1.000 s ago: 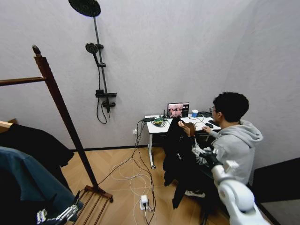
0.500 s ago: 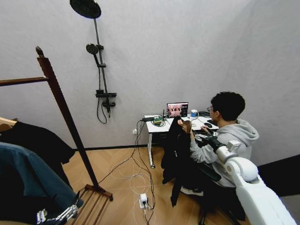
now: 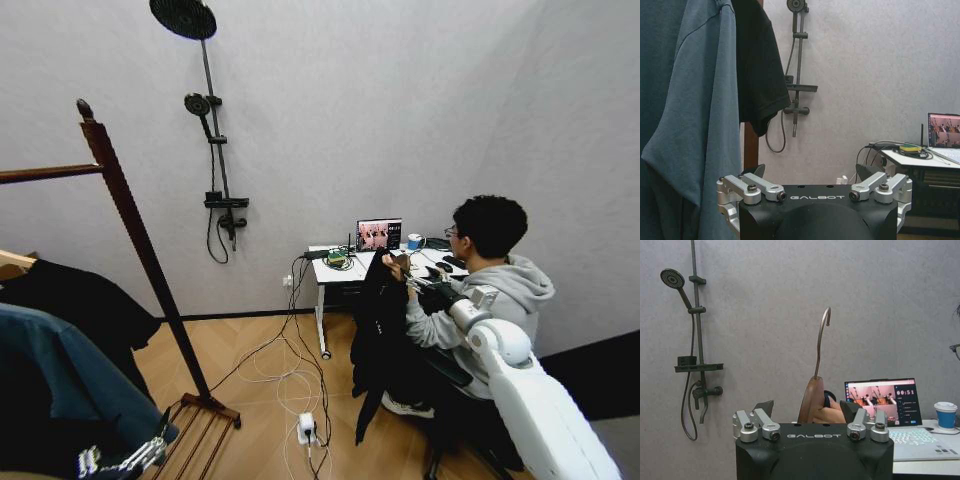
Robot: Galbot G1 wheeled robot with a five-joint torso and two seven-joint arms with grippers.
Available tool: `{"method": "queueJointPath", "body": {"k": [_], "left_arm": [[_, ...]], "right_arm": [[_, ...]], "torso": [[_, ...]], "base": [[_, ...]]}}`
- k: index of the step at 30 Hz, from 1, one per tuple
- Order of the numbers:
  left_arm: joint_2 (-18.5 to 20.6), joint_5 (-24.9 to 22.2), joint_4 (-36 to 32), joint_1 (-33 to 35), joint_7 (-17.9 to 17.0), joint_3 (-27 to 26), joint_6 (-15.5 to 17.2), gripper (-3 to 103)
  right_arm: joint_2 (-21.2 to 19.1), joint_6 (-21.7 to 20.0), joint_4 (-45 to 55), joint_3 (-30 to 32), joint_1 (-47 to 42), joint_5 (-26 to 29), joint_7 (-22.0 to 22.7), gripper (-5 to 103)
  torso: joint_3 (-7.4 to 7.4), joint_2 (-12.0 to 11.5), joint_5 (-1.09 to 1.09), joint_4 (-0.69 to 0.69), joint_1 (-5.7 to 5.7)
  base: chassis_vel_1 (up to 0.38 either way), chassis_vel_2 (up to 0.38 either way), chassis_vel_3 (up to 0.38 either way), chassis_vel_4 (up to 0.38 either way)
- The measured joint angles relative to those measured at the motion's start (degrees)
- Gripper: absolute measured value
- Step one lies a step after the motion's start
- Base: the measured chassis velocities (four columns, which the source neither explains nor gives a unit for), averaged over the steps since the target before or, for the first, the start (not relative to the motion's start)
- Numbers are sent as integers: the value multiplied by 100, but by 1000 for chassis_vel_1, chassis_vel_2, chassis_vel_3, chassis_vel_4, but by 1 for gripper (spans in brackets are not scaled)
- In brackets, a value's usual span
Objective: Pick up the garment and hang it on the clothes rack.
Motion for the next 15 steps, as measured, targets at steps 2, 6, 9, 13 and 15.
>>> {"method": "queueJointPath", "body": {"k": [2, 6, 9, 13, 15], "left_arm": [[0, 0, 0, 0, 0, 0, 0, 100], [0, 0, 0, 0, 0, 0, 0, 100], [0, 0, 0, 0, 0, 0, 0, 100], [0, 0, 0, 0, 0, 0, 0, 100], [0, 0, 0, 0, 0, 0, 0, 100]], "right_arm": [[7, -6, -34, -3, 14, 9, -33, 63], [-8, -10, -41, 9, 9, 34, -23, 52], [-82, -20, -52, 64, -10, 71, -8, 41], [-148, -14, -123, 141, -34, 127, 37, 25], [-153, -7, -123, 164, -82, 129, 52, 20]], "torso": [[0, 0, 0, -1, 0], [0, 0, 0, 0, 0], [0, 0, 0, -1, 0], [-1, 0, -1, 0, -1], [-1, 0, 0, 0, -1]], "base": [[0, 0, 0, 0], [0, 0, 0, 0], [0, 0, 0, 0], [0, 0, 0, 0], [0, 0, 0, 0]]}}
